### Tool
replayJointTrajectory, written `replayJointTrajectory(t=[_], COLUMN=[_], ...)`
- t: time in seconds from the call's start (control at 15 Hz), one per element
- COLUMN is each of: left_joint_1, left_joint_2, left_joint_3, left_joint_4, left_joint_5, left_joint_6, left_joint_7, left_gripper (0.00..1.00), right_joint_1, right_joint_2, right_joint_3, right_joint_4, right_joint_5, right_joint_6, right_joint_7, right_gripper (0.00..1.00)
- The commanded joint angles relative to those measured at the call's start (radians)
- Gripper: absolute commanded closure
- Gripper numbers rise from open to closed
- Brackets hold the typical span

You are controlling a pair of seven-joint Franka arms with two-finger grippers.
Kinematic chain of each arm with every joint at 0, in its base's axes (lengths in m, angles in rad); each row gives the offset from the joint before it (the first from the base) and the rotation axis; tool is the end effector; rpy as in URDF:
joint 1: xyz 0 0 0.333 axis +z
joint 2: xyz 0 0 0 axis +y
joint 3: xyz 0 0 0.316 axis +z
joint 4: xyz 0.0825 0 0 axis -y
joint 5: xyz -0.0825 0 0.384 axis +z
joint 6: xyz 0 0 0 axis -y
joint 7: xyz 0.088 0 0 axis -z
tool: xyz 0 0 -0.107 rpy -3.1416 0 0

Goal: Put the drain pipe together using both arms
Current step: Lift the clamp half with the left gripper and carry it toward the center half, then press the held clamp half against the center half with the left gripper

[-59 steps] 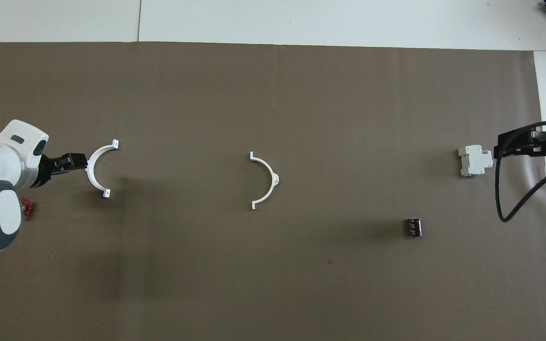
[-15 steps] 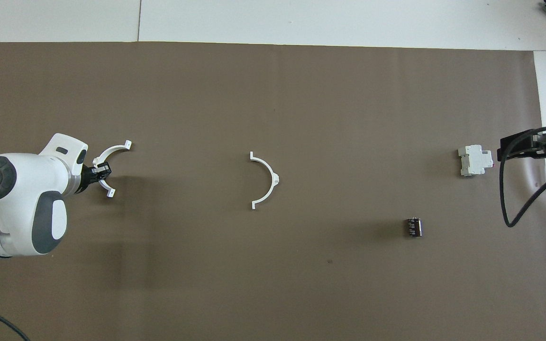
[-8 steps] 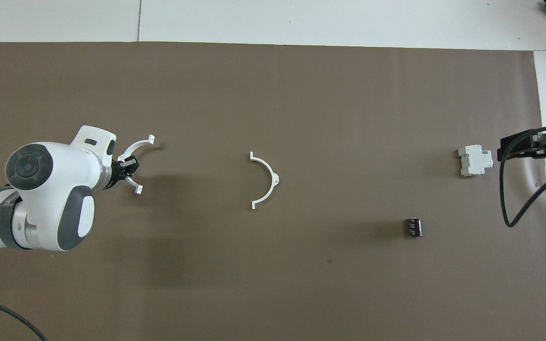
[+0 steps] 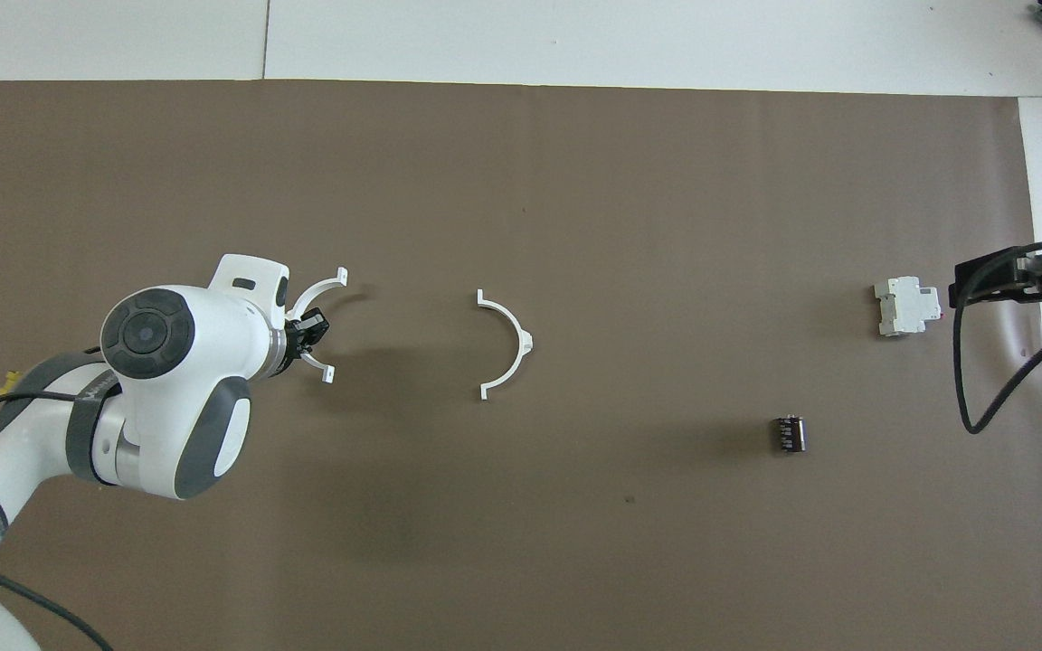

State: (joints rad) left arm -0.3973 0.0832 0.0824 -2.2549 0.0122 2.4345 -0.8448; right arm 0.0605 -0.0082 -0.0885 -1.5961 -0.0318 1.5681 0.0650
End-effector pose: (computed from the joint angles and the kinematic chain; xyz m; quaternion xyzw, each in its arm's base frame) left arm 0.5134 -0.1674 0.3360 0.9652 0.2570 0.0446 0.0201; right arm 0.5508 -0.0190 0.6169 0.9988 -0.0464 -0.0096 0.0157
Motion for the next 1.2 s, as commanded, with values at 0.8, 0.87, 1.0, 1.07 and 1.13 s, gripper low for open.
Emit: replayJointTrajectory(t=[0.8, 0.87, 1.0, 1.07, 1.13], left_joint_1=[-0.215, -0.237, -0.268, -0.276, -0.278], left_joint_2=[0.153, 0.156, 0.161, 0.165, 0.167], left_joint_3=[0.013, 0.014, 0.014, 0.013, 0.013], left_joint_4=[0.084, 0.093, 0.129, 0.141, 0.143], left_joint_5=[-0.008, -0.009, -0.009, -0.009, -0.008], left_joint_6=[0.095, 0.09, 0.069, 0.06, 0.06], left_joint_7=[-0.258, -0.289, -0.344, -0.355, -0.358], left_gripper=[1.0, 1.0, 1.0, 1.0, 1.0], right_joint_1=[-0.014, -0.014, -0.014, -0.014, -0.014], right_joint_2=[-0.006, -0.006, -0.006, -0.006, -0.006], right_joint_3=[0.01, 0.01, 0.01, 0.01, 0.01], right_joint_4=[-0.002, -0.002, -0.002, -0.002, -0.002], right_joint_5=[-0.011, -0.011, -0.011, -0.011, -0.011], right_joint_6=[-0.013, -0.013, -0.013, -0.013, -0.013], right_joint_7=[-0.022, -0.022, -0.022, -0.022, -0.022], right_gripper=[0.0, 0.0, 0.0, 0.0, 0.0])
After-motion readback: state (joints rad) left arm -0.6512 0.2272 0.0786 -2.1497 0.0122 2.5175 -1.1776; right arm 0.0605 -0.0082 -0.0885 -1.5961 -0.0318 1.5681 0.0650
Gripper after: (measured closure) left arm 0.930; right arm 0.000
